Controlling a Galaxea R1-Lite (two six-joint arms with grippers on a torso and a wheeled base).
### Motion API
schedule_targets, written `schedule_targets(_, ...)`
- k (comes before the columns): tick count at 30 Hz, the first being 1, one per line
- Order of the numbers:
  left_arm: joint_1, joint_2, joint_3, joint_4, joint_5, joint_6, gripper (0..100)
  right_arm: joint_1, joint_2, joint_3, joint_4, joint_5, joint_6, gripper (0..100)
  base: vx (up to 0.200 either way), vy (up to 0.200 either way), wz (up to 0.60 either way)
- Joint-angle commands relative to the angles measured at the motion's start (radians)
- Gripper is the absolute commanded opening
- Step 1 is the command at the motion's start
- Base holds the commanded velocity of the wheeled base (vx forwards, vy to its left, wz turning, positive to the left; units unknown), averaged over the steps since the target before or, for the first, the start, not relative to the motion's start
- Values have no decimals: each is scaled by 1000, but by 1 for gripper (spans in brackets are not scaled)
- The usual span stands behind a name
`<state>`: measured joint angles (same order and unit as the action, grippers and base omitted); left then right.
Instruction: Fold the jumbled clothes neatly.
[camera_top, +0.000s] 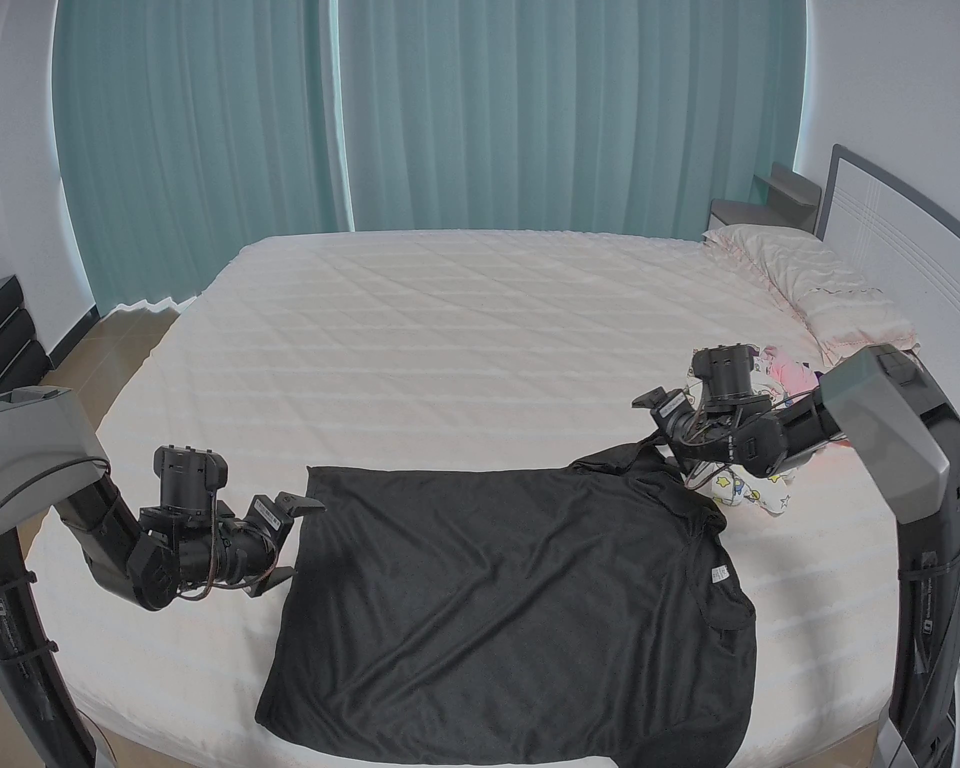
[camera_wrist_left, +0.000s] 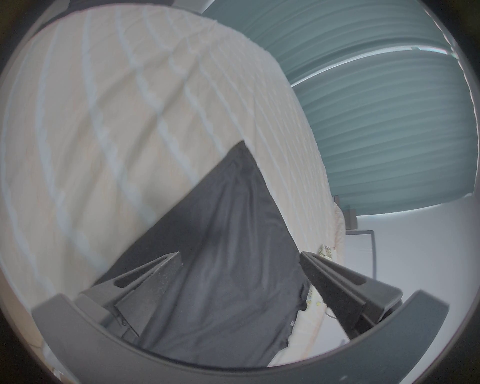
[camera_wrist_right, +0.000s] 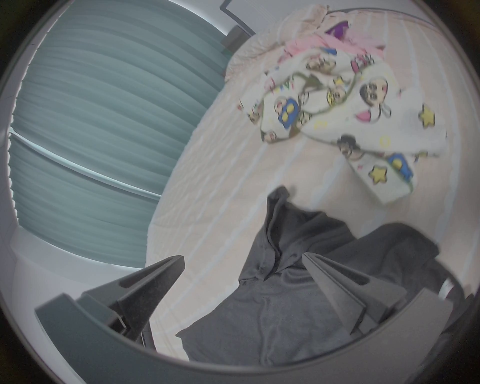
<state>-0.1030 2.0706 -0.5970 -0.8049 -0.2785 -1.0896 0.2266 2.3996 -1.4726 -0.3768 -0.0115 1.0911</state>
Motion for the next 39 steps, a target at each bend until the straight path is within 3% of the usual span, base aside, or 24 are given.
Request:
schedule_targets(1,-9,-23,63,-30,-42,-47,100,50,125,-88,29,-28,15,100,0,0,0)
schedule_targets(18,-11,-18,74,-37,-48,-55,100,50,204,-253,81,-39,-46,100,0,0,0)
schedule_targets(19,-11,-18,74,-37,-48,-55,100,51,207,-259,81,-38,-46,0,0,0,0)
schedule_targets(30,-12,-18,75,-37,-47,-56,100,54,237,-344,116,-41,-53,0,0,0,0)
schedule_targets(35,-15,-17,75,-37,-47,-55,100,57,236,-397,98,-96,-60,0,0,0,0)
schedule_targets(39,-15,-17,75,-37,-47,-55,100,51,228,-388,108,-97,-76,0,0,0,0)
